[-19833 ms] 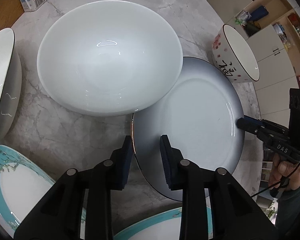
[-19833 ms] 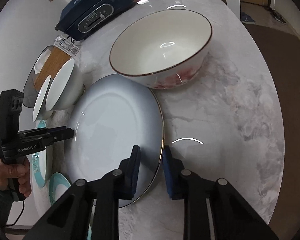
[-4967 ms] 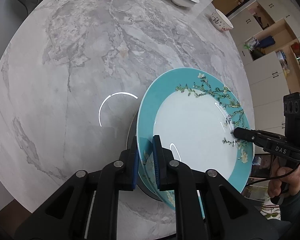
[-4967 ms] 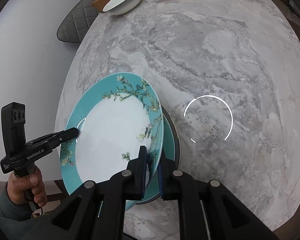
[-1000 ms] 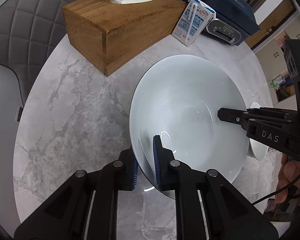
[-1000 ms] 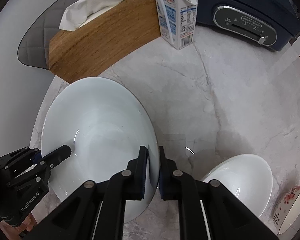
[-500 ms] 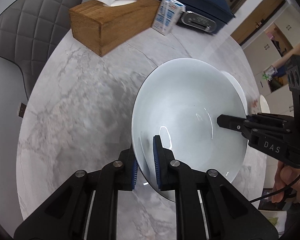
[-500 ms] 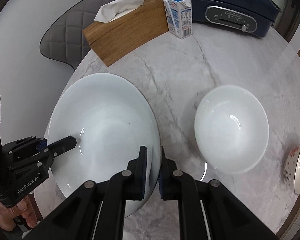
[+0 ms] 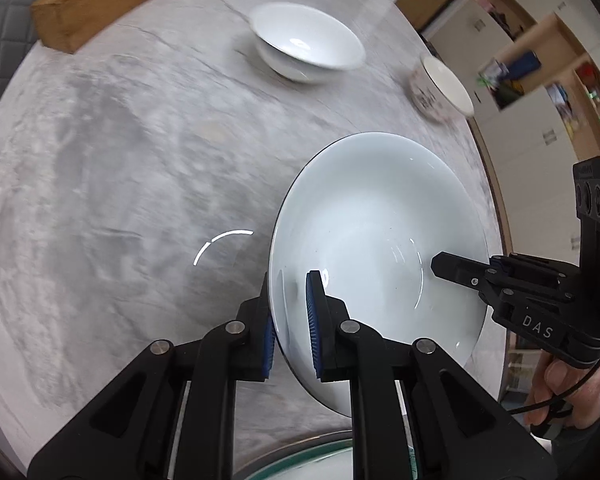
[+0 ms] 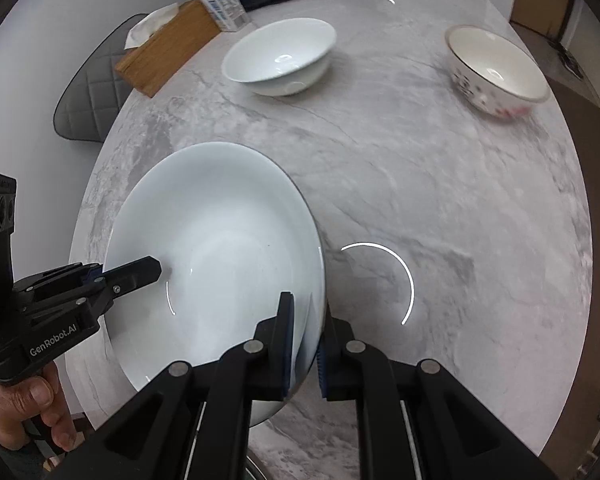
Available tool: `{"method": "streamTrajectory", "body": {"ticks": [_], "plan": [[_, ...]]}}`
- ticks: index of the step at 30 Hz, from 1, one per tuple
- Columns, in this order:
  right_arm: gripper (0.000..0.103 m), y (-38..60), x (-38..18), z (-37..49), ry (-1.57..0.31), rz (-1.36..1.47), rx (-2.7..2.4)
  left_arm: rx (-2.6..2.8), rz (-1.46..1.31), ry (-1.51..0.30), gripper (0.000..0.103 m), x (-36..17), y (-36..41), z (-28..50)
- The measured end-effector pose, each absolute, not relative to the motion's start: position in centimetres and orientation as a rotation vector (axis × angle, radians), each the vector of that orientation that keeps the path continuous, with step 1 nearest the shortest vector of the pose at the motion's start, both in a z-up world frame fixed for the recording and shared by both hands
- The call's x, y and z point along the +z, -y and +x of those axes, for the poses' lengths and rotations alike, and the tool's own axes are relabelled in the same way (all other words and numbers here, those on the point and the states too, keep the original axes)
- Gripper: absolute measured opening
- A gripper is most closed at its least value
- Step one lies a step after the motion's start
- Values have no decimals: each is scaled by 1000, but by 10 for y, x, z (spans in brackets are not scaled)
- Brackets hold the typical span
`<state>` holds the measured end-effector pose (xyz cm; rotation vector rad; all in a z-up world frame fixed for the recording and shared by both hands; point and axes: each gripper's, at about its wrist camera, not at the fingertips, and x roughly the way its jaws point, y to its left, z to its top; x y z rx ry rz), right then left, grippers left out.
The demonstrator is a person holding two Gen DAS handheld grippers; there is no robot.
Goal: Organize plates and bowls
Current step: 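Lift the large white bowl with the left tool and carry it to the plates, then lower the large white bowl onto the plate stack and open the left tool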
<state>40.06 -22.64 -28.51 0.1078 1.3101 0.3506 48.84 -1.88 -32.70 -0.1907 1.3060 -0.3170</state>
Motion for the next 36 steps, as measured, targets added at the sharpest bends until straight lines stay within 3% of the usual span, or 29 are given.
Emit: {"method": "streamTrajectory", "body": {"ticks": [9, 27, 28, 29, 30, 31, 33, 36], "plan": [[12, 274, -315, 360, -1324, 174, 262, -377, -138, -1367, 12, -359, 67, 459], [16, 273, -324, 351, -1313, 160, 271, -359, -173, -1367, 15, -358, 61, 458], [28, 273, -323, 351, -1309, 160, 269, -363, -187, -1357, 22, -355, 58, 456], [38, 274, -320, 350, -1304, 166, 268, -361, -191, -1343, 43, -351, 55, 453], [62, 277, -317, 348, -1294, 168, 260, -354, -193, -1326, 59, -346, 52, 451], [78, 279, -314, 347, -1280, 169, 252, -351, -215, -1295, 75, -338, 45, 448], [89, 288, -303, 341, -1230, 181, 240, -357, -265, -1241, 77, -324, 32, 443], [103, 302, -294, 336, -1210, 234, 254, -353, -308, -1235, 97, -313, 12, 444]]}}
